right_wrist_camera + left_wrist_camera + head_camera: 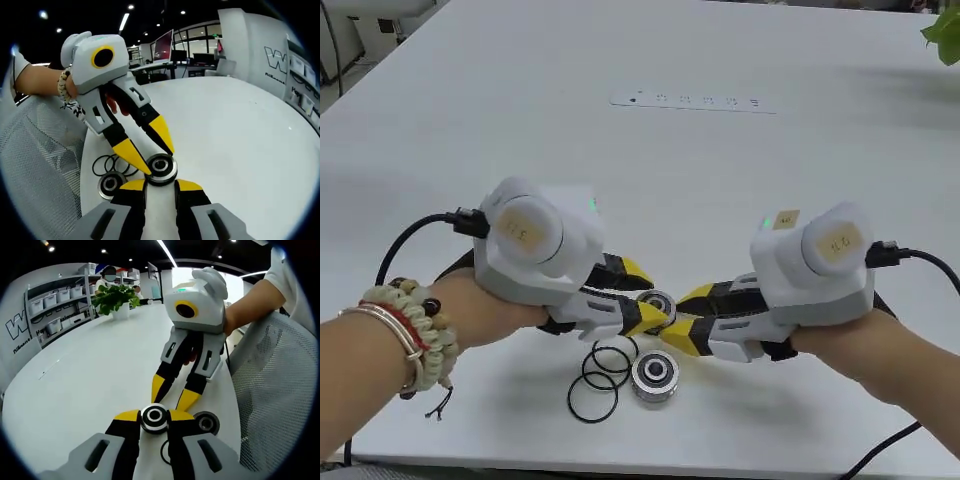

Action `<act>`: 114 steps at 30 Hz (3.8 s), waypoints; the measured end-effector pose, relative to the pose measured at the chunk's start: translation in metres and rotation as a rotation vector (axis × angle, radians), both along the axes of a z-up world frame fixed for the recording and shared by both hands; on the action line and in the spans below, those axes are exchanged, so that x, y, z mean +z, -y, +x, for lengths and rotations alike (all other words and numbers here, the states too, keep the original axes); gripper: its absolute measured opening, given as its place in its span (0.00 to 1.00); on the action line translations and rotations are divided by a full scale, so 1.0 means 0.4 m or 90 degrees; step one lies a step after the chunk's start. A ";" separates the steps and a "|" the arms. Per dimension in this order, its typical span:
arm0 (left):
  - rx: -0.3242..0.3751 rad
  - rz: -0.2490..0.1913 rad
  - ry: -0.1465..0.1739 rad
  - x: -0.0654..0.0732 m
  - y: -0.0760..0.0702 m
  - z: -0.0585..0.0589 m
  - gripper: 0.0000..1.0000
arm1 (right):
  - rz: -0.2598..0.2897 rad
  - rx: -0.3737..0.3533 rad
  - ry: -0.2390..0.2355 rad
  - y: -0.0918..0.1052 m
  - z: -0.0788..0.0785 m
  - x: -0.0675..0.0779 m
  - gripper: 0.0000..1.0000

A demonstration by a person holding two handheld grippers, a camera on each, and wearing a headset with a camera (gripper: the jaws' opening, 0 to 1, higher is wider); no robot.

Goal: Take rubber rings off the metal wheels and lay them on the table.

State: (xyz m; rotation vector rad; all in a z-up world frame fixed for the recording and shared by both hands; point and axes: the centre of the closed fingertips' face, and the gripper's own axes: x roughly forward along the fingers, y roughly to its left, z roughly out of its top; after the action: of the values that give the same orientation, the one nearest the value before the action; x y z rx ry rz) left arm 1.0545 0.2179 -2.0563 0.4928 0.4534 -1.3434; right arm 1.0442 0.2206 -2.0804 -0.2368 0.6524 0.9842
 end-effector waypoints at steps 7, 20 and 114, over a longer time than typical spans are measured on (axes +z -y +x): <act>0.018 -0.013 -0.037 -0.006 0.002 -0.006 0.09 | -0.002 0.000 0.001 -0.001 0.000 0.000 0.19; 0.016 -0.026 -0.026 -0.007 -0.009 0.003 0.07 | -0.007 0.003 0.004 0.007 -0.001 0.002 0.08; 0.043 -0.028 -0.018 -0.009 -0.001 0.001 0.07 | 0.092 -0.185 -0.108 -0.013 0.025 0.089 0.00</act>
State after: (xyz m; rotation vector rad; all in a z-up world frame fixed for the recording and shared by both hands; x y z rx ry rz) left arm 1.0549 0.2184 -2.0597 0.4191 0.4593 -1.2944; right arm 1.0541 0.2260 -2.0450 0.0694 0.7431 0.7721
